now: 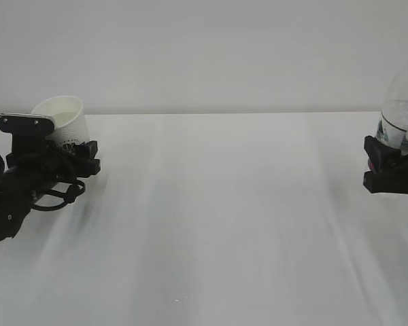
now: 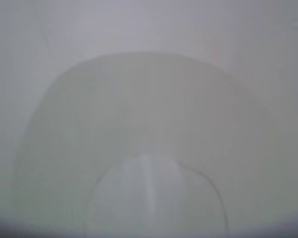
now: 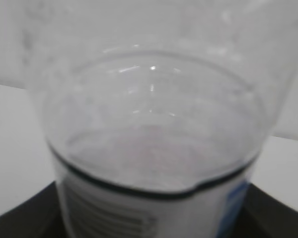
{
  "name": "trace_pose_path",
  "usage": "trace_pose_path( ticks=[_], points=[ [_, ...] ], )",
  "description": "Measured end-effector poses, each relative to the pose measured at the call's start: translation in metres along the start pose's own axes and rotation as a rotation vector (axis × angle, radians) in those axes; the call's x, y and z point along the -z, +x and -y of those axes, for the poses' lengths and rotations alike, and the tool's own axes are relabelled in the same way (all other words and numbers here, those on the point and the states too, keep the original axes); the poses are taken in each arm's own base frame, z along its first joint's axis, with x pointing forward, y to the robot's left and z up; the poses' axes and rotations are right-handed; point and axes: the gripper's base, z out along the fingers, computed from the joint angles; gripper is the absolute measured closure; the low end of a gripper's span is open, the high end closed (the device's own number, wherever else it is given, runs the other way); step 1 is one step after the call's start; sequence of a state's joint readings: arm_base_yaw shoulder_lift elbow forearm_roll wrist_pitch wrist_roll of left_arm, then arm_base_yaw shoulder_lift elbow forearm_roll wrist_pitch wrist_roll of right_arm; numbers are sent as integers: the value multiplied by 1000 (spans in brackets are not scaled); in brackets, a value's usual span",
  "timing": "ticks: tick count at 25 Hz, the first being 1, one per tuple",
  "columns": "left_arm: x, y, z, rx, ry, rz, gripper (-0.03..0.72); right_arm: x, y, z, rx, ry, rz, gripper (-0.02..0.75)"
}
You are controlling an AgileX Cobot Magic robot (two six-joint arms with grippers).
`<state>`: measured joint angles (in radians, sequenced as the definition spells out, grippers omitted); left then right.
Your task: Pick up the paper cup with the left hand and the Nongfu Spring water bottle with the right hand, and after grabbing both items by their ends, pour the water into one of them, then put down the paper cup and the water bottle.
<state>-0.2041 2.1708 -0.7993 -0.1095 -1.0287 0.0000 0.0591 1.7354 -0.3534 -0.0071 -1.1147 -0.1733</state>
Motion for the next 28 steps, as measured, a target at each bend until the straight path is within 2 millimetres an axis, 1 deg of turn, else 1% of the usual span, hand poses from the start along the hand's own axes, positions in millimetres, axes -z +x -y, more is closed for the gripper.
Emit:
trace_pose_path(
  ticks=[11,17,23,28],
  points=[
    [0,0,0,-1,2,0,73,0,0,0,0,0,0,260],
    [0,0,0,-3,5,0,59,0,0,0,1,-2,0,260],
    [0,0,1,-4,7,2,20,0,0,0,1,-2,0,260],
    [0,0,1,-4,7,-2,16,0,0,0,1,-2,0,260]
  ],
)
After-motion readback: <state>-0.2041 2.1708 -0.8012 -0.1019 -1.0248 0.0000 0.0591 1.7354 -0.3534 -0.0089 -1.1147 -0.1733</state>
